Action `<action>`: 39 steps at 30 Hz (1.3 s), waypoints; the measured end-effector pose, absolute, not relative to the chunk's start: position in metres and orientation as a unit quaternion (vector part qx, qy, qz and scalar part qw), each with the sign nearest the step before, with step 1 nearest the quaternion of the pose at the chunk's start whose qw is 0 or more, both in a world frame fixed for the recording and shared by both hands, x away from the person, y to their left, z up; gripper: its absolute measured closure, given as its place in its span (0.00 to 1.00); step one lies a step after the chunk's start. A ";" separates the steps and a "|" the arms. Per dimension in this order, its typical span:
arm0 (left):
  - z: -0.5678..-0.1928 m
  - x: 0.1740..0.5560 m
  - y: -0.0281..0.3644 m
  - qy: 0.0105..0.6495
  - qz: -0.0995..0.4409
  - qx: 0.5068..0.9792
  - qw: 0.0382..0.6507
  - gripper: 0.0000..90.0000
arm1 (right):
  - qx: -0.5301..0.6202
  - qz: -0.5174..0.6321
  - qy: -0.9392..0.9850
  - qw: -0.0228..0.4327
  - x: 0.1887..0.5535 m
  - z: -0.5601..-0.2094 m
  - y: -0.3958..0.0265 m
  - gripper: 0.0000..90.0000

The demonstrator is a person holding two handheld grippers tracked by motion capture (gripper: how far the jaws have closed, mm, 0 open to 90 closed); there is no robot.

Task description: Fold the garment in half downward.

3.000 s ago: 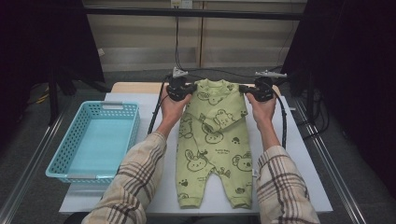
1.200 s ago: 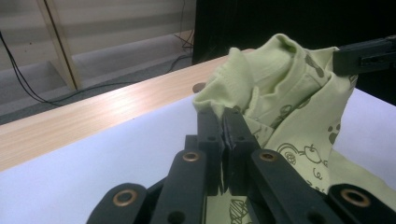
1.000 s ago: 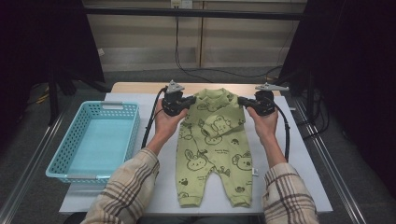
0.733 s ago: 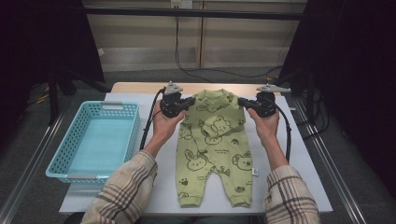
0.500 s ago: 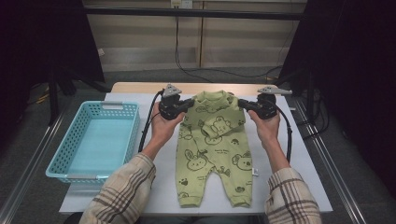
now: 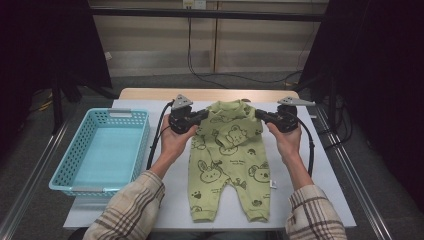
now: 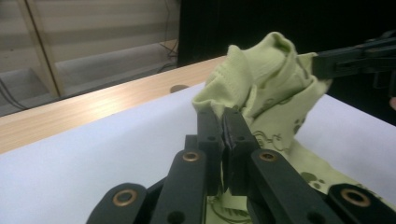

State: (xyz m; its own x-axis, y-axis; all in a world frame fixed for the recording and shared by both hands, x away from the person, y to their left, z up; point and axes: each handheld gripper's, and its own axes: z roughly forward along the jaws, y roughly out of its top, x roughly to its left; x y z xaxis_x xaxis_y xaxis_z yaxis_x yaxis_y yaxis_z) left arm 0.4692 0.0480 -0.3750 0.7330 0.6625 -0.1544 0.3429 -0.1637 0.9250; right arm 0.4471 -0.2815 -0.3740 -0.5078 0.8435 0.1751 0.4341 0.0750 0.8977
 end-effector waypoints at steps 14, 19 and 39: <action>-0.377 0.458 0.052 0.320 0.145 0.756 0.552 0.97 | 0.449 0.517 0.702 0.197 0.433 -0.377 -0.285 0.99; -0.375 0.455 0.053 0.318 0.145 0.757 0.552 0.97 | 0.445 0.520 0.702 0.198 0.429 -0.378 -0.287 0.99; -0.372 0.436 0.058 0.305 0.141 0.762 0.553 0.97 | 0.432 0.525 0.707 0.194 0.407 -0.370 -0.288 0.99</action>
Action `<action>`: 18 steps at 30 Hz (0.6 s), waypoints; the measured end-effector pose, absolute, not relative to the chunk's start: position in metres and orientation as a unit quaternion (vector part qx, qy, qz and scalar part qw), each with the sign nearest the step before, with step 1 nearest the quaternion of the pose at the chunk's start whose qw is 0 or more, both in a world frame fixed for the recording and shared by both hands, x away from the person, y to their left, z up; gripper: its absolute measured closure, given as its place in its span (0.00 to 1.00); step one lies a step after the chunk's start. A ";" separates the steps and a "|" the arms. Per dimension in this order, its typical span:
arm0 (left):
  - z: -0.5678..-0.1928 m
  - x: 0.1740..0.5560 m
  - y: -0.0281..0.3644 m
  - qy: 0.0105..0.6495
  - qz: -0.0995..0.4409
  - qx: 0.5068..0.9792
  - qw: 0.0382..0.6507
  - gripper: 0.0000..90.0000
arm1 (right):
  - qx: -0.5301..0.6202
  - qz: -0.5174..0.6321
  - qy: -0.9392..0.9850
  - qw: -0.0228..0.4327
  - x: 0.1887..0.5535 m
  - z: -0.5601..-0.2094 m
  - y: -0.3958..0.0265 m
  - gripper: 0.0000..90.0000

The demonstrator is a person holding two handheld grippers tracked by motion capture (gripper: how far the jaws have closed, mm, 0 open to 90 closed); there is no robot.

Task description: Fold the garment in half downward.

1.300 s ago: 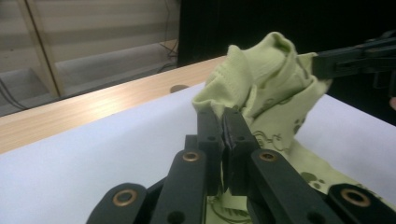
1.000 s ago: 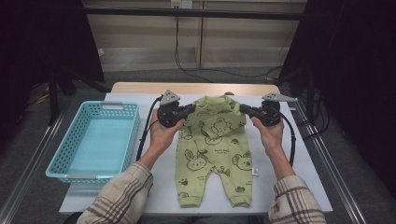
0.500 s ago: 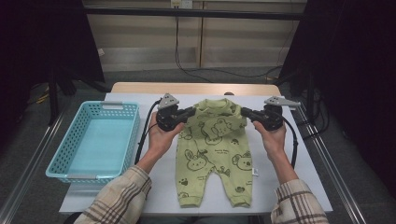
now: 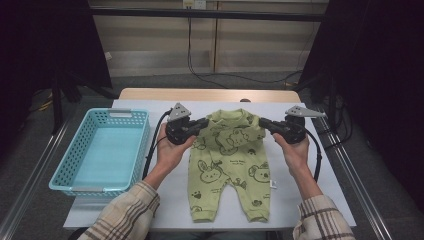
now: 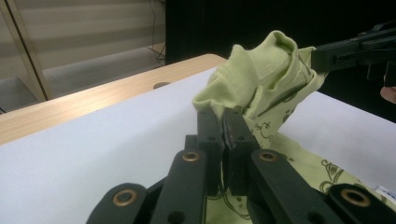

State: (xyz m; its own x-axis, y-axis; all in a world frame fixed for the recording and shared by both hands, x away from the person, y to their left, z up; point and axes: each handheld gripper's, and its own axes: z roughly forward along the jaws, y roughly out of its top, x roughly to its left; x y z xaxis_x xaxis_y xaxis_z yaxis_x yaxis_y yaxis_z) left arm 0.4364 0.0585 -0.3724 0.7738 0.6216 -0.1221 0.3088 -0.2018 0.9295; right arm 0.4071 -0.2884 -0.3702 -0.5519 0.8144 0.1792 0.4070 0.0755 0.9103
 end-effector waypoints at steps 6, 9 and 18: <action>-0.372 0.433 0.060 0.302 0.142 0.765 0.551 0.97 | 0.423 0.527 0.711 0.194 0.401 -0.369 -0.288 0.99; -0.371 0.430 0.060 0.301 0.141 0.765 0.552 0.97 | 0.421 0.529 0.711 0.193 0.397 -0.369 -0.288 0.99; -0.372 0.424 0.062 0.297 0.144 0.768 0.549 0.97 | 0.416 0.537 0.709 0.191 0.389 -0.367 -0.286 0.99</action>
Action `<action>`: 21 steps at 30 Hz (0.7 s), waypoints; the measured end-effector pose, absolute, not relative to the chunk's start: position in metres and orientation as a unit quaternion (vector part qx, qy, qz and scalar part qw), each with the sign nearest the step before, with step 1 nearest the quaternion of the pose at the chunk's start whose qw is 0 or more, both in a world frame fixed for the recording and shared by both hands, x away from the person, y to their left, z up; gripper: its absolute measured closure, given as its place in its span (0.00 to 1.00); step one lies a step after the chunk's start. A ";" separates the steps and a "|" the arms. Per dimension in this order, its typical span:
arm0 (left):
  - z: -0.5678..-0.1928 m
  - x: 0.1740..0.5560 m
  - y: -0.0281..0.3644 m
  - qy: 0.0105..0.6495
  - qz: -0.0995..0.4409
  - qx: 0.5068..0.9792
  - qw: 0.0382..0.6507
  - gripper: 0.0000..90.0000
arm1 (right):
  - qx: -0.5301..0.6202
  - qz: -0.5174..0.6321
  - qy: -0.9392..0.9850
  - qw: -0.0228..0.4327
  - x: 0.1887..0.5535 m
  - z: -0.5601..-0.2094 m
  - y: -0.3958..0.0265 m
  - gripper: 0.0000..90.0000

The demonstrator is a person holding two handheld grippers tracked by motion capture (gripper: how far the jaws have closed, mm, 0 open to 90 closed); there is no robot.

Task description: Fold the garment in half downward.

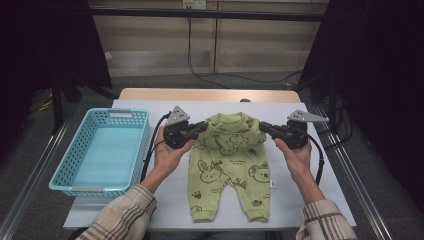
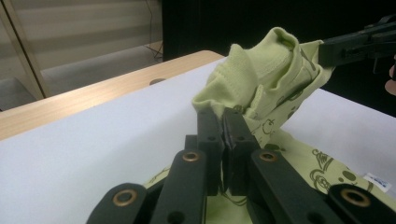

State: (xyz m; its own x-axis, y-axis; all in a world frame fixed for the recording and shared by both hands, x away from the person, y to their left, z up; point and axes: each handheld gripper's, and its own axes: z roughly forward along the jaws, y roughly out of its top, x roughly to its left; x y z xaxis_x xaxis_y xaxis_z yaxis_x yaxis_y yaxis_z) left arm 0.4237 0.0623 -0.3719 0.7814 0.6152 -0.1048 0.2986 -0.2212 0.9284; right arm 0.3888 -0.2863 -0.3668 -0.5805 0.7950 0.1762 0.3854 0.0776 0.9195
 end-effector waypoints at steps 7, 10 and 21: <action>-0.370 0.418 0.061 0.294 0.140 0.770 0.549 0.97 | 0.413 0.538 0.710 0.189 0.383 -0.368 -0.287 0.99; -0.371 0.416 0.061 0.289 0.140 0.772 0.548 0.97 | 0.414 0.536 0.712 0.186 0.381 -0.369 -0.289 0.99; -0.369 0.406 0.065 0.280 0.140 0.777 0.547 0.97 | 0.406 0.540 0.715 0.180 0.367 -0.370 -0.288 0.99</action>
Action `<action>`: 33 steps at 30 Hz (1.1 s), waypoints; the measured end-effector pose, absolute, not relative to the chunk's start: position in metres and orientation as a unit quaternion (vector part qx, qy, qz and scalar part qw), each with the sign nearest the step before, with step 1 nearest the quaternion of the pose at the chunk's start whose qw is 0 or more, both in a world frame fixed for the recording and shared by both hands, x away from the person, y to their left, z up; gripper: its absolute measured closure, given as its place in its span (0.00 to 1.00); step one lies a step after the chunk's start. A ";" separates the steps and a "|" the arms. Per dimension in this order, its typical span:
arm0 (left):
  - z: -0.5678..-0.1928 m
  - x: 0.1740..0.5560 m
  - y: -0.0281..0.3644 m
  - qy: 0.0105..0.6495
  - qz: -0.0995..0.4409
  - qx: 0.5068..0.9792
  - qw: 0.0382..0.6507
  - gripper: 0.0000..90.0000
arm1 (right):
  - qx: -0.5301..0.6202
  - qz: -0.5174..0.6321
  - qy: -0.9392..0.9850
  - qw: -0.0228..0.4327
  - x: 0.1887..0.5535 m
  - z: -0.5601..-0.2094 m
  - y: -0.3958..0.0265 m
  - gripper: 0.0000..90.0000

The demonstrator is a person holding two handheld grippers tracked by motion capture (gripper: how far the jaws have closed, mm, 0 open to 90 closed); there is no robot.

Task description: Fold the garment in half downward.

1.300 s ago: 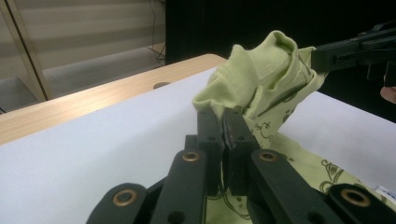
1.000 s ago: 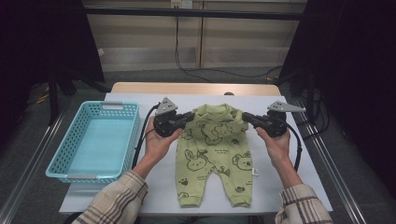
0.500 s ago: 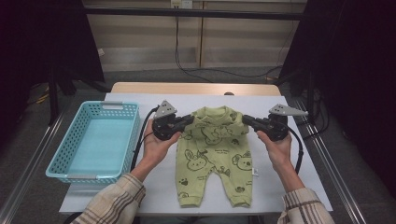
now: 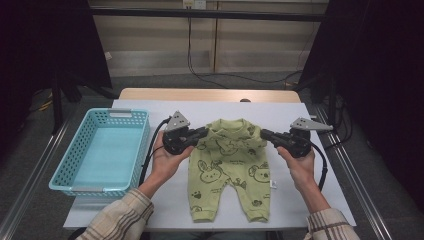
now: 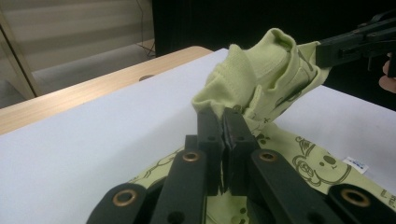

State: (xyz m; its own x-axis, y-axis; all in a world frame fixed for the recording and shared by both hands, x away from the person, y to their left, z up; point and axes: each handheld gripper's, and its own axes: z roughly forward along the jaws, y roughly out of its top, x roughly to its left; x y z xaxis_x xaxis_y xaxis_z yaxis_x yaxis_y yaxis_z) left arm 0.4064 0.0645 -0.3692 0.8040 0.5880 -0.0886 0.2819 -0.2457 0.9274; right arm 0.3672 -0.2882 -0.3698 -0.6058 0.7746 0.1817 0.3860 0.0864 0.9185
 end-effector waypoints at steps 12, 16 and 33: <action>-0.374 0.398 0.070 0.274 0.139 0.785 0.538 0.97 | 0.403 0.541 0.718 0.174 0.357 -0.369 -0.284 0.99; -0.380 0.394 0.071 0.275 0.132 0.782 0.544 0.97 | 0.405 0.538 0.720 0.168 0.353 -0.373 -0.285 0.99; -0.390 0.373 0.071 0.260 0.116 0.800 0.527 0.97 | 0.410 0.529 0.729 0.147 0.331 -0.386 -0.287 0.99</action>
